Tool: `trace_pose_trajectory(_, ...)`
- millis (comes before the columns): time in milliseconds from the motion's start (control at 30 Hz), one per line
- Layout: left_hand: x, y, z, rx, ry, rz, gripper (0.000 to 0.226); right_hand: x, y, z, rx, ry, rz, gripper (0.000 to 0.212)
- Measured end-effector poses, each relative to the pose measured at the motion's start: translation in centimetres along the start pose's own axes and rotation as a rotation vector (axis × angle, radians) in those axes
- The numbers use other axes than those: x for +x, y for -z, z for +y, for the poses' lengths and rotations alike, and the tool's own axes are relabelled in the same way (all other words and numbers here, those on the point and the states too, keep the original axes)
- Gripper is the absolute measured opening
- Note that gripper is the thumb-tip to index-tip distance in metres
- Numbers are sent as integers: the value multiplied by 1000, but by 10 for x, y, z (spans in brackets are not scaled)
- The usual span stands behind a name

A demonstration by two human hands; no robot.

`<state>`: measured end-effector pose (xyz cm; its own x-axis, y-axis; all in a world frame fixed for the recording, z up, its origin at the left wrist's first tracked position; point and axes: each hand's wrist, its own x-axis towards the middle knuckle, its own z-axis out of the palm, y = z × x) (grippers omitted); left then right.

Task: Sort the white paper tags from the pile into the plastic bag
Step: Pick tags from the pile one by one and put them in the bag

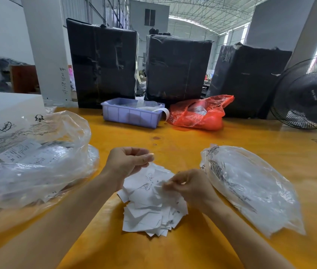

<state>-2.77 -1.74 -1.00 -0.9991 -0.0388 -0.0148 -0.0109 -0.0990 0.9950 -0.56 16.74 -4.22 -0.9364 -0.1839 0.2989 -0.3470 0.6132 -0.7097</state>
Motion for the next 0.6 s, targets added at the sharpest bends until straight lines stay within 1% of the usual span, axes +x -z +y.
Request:
trace_pose_trajectory(33,0,-1,0,3,-1,-3,19,2,4,0,129,-59,61,15)
trace_pose_trajectory(67,0,-1,-1,6,-1,-8,20,3,9,0,249,-118,124,15)
trace_pose_trajectory(133,0,-2,-2,15,2,-23,23,6,20,1,504,-256,203,10)
trace_pose_trajectory(200,-1,-4,-2,18,9,-44,29,9,26,1,754,-385,206,11)
trace_pose_trajectory(267,-2,-5,-3,18,16,-59,37,9,28,-2,926,-457,184,10)
trace_pose_trajectory(367,-3,-7,-4,25,12,-76,43,8,30,-6,1054,-477,148,11)
trace_pose_trajectory(467,-3,-10,-6,41,15,-97,38,8,30,-10,1080,-459,139,10)
trace_pose_trajectory(567,-5,-14,-10,57,18,-121,30,8,29,-14,1073,-426,185,4)
trace_pose_trajectory(600,-6,-16,-11,59,18,-126,29,8,30,-15,1048,-414,218,6)
